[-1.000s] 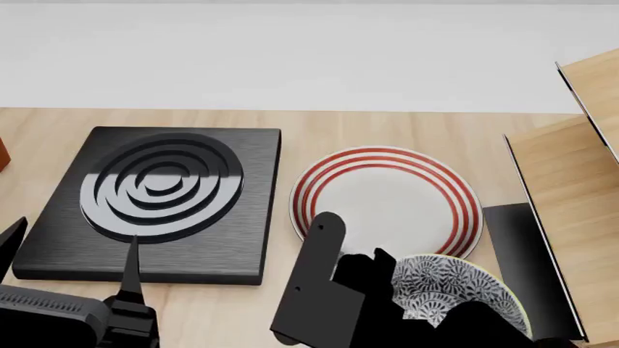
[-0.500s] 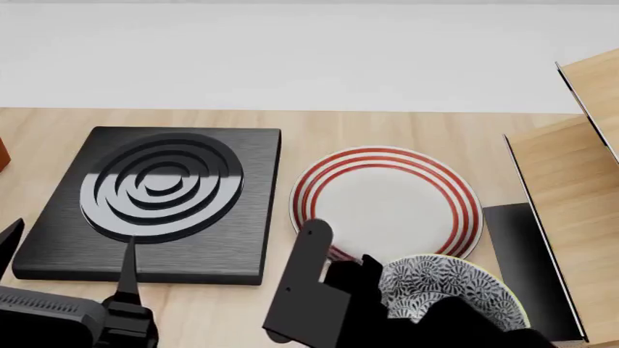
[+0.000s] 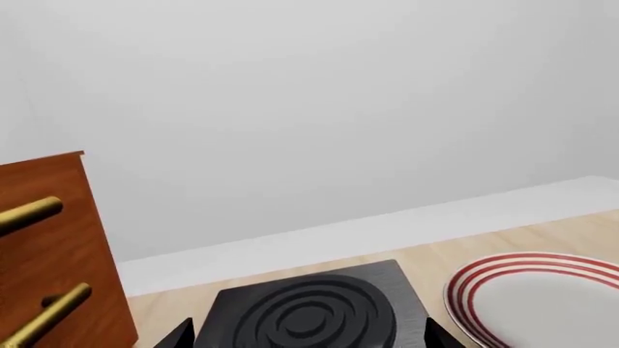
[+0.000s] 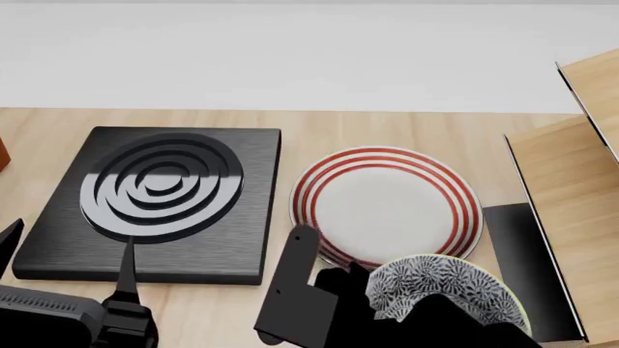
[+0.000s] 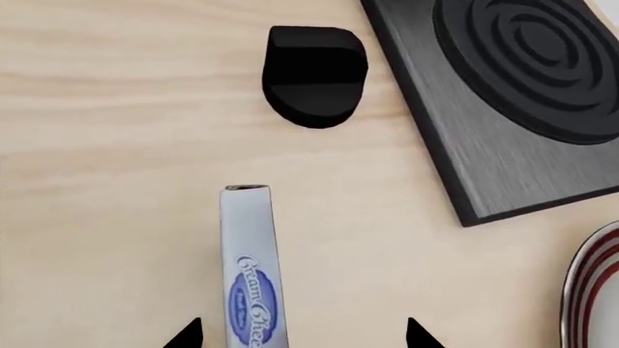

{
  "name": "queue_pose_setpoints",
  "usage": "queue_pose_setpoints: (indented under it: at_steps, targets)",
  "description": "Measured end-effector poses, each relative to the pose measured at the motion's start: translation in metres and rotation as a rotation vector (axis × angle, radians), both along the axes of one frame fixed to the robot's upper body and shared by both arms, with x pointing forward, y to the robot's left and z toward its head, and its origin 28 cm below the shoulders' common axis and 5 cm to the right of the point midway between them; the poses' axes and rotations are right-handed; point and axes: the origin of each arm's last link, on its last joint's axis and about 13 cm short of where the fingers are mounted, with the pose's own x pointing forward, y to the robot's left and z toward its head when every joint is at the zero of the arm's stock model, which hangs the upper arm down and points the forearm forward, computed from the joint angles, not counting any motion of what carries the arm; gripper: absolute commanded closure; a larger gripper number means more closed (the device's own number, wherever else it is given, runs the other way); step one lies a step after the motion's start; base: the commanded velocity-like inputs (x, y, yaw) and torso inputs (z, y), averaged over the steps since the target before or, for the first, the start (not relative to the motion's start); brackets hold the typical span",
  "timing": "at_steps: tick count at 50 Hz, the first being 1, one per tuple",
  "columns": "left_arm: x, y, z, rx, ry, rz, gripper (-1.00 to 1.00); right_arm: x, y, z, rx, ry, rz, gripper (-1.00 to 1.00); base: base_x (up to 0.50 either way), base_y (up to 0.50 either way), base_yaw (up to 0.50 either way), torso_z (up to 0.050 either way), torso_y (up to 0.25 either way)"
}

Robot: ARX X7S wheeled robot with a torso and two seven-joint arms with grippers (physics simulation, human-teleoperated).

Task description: Pick up the cream cheese and put it in the bowl.

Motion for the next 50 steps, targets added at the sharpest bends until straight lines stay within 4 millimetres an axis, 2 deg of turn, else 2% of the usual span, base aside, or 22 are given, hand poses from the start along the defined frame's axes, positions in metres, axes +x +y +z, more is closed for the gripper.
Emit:
queue_pose_setpoints:
  at_steps: [50]
  targets:
    - [0.001,0.001,-0.002,-0.007,0.002,0.000,-1.00,0.011,0.013,-0.033,-0.001,0.085,0.043,-1.00,0.00,0.00,0.00,0.000,0.000]
